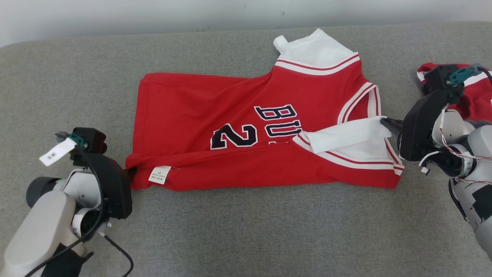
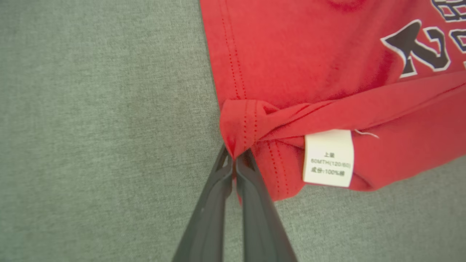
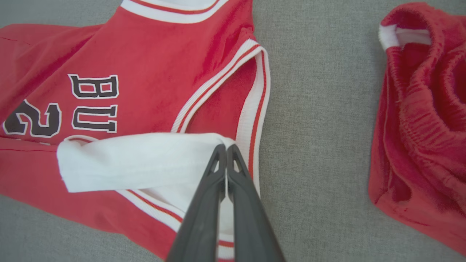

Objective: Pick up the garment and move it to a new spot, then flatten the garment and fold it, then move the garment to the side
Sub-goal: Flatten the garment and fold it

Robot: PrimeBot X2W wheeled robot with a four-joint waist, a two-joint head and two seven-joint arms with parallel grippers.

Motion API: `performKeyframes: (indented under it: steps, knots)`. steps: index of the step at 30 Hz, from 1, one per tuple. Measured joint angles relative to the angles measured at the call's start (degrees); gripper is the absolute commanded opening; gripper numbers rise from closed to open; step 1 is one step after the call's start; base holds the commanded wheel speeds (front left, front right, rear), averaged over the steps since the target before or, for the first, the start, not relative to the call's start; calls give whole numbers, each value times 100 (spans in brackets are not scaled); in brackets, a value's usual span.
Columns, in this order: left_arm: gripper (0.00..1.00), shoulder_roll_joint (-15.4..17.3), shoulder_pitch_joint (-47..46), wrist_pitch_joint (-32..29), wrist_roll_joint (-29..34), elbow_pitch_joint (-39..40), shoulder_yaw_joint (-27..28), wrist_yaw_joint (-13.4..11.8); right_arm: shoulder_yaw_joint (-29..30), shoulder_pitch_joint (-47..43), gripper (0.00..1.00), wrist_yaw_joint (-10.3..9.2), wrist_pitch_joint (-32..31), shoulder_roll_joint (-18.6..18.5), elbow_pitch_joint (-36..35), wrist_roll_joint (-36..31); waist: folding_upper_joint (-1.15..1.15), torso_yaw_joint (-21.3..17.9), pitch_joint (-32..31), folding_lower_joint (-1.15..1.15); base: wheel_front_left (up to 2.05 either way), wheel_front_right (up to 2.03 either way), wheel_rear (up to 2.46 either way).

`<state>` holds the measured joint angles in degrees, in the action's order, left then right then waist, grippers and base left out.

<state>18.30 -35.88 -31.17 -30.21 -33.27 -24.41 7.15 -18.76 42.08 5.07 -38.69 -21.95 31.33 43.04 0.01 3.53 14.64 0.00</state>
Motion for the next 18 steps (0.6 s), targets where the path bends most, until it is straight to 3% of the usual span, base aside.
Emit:
performKeyframes:
  steps: [1, 2, 11, 18]
  knots:
    - [80, -8, -12, 44, 1, -56, -29, 0, 0, 10, 90, 7, 78, 20, 42, -21, 0, 4, 3, 0, 0, 0, 0]
    - [100, -12, -34, 85, 1, -102, -44, 0, -3, 44, 100, 20, 147, 35, 86, -29, 0, 8, 3, 0, 0, 0, 0]
    - [100, 1, -108, 748, -16, -300, -86, 0, -22, 146, 100, 148, 844, 27, 545, -88, 0, 31, -176, -1, 0, 0, 0]
    - [100, 16, 705, 1496, -14, -45, -45, 0, -13, -572, 100, 181, 1512, -123, 335, -89, 0, 58, -436, -1, 0, 0, 0]
